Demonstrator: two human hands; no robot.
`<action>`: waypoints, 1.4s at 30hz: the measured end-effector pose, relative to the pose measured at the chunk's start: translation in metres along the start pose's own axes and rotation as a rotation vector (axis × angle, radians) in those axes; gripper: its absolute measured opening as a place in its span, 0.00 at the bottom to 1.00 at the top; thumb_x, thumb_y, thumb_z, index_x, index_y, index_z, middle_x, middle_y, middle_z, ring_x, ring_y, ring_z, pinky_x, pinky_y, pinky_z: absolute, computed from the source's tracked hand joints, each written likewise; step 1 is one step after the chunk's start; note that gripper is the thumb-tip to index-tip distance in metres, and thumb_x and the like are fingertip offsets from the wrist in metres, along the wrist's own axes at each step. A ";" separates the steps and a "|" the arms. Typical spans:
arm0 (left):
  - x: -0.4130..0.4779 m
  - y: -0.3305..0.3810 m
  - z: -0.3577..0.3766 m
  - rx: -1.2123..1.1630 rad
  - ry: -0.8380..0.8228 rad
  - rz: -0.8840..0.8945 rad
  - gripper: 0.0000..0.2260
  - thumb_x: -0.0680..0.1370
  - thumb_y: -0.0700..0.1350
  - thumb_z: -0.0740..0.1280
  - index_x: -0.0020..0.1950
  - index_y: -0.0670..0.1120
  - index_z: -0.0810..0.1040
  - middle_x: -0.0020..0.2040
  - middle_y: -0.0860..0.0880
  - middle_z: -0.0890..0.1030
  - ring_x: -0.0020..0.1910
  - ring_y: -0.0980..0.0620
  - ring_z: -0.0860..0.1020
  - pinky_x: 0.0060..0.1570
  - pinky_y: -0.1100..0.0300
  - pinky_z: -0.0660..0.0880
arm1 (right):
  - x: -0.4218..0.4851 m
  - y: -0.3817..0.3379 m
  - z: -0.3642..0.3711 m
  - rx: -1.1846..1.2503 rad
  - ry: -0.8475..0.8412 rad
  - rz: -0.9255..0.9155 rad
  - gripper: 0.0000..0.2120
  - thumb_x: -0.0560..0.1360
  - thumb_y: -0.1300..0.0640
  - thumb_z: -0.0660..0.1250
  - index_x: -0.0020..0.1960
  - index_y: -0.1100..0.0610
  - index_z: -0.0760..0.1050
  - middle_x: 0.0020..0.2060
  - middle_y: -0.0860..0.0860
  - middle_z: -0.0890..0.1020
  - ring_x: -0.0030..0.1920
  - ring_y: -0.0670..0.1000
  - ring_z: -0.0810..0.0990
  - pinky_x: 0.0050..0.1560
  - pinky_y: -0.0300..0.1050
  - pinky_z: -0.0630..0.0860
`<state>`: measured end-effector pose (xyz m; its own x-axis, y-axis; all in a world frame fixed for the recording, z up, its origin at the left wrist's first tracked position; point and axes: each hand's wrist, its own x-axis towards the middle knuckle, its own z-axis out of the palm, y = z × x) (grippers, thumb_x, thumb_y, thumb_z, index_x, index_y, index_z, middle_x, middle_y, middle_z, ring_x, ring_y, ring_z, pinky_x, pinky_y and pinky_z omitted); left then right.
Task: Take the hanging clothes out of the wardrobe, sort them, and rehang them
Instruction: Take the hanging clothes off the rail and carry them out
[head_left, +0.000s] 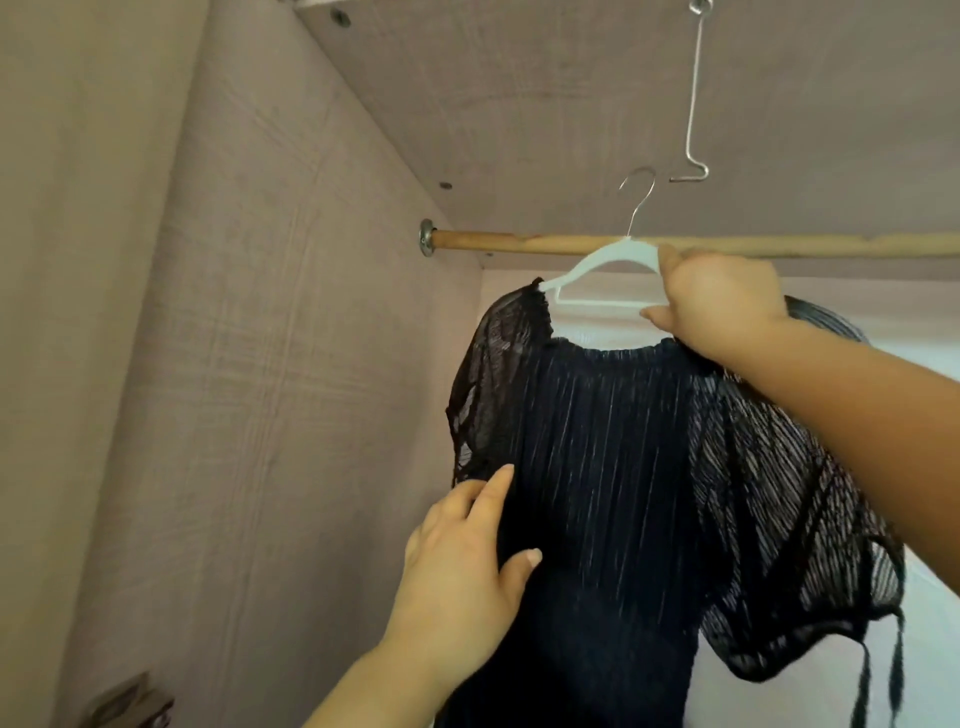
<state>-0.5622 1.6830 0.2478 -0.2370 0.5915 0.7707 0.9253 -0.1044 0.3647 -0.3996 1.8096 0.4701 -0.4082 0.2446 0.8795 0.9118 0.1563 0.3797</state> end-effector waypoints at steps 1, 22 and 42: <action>-0.001 0.001 -0.003 -0.006 0.003 0.001 0.32 0.77 0.57 0.62 0.76 0.58 0.47 0.70 0.57 0.61 0.69 0.57 0.59 0.70 0.58 0.58 | -0.006 0.003 -0.007 0.021 0.002 -0.003 0.28 0.77 0.44 0.60 0.68 0.62 0.62 0.48 0.57 0.78 0.42 0.58 0.76 0.27 0.42 0.61; -0.147 0.105 -0.122 -0.202 0.252 0.243 0.28 0.77 0.56 0.61 0.74 0.46 0.62 0.69 0.42 0.68 0.68 0.41 0.65 0.65 0.40 0.61 | -0.325 0.045 -0.278 0.149 0.150 0.049 0.28 0.71 0.40 0.60 0.64 0.56 0.74 0.48 0.54 0.82 0.41 0.58 0.81 0.30 0.46 0.76; -0.342 0.272 -0.252 -0.723 -0.012 0.580 0.30 0.75 0.62 0.55 0.72 0.48 0.64 0.62 0.46 0.74 0.63 0.49 0.66 0.69 0.45 0.49 | -0.510 0.066 -0.671 -0.307 -0.070 0.281 0.25 0.72 0.43 0.67 0.63 0.56 0.76 0.47 0.55 0.82 0.40 0.55 0.80 0.33 0.51 0.78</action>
<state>-0.3040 1.2511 0.2152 0.2121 0.2986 0.9305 0.4875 -0.8576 0.1641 -0.1013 1.0530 0.2391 -0.1345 0.3030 0.9434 0.9546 -0.2157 0.2053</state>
